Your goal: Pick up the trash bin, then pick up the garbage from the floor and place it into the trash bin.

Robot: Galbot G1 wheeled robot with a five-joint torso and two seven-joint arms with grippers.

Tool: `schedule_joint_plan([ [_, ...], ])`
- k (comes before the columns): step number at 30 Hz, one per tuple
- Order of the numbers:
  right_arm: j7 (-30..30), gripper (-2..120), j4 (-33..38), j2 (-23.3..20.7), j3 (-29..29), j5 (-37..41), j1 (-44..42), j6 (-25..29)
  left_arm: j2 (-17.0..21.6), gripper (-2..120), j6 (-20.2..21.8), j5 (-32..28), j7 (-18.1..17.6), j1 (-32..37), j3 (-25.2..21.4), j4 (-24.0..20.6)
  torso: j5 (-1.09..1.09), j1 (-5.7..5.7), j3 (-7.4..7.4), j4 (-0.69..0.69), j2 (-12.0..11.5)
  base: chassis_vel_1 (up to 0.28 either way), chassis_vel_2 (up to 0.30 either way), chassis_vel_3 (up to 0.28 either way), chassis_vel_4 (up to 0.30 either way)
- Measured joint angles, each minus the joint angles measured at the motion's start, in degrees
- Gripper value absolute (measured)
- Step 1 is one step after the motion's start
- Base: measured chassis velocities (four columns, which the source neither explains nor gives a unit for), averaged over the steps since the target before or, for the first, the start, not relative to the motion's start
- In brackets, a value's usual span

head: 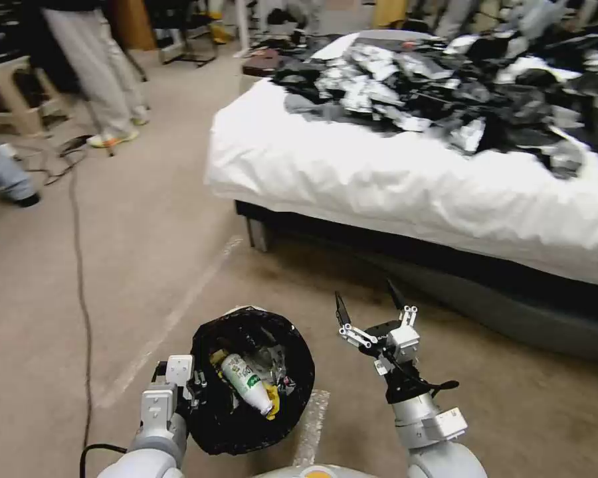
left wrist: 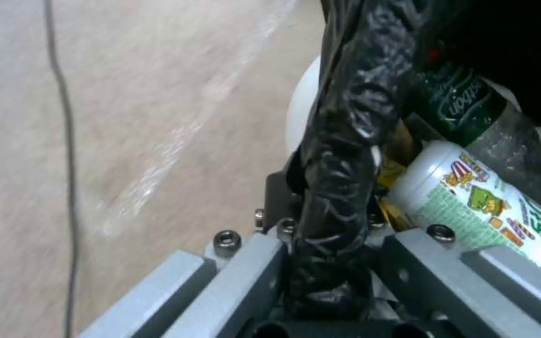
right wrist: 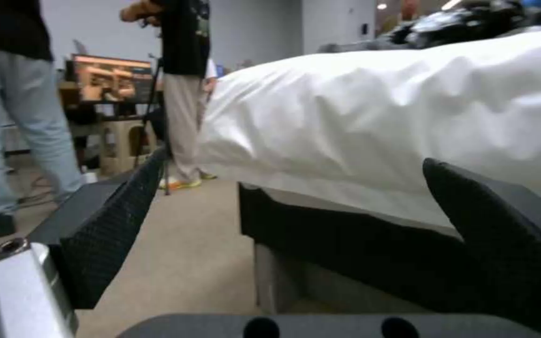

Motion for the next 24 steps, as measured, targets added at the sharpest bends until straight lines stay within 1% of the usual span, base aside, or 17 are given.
schedule_joint_plan([
  [24, -0.2, 99, -0.8, -0.3, 0.0, -0.3, 1.1, -0.5, 0.1, 0, 0.2, -0.2, 0.1, 0.0, -0.4, -1.6, 0.00, 0.00, 0.00, 0.01, 0.0, 0.123, 0.126, 0.131, 0.121],
])
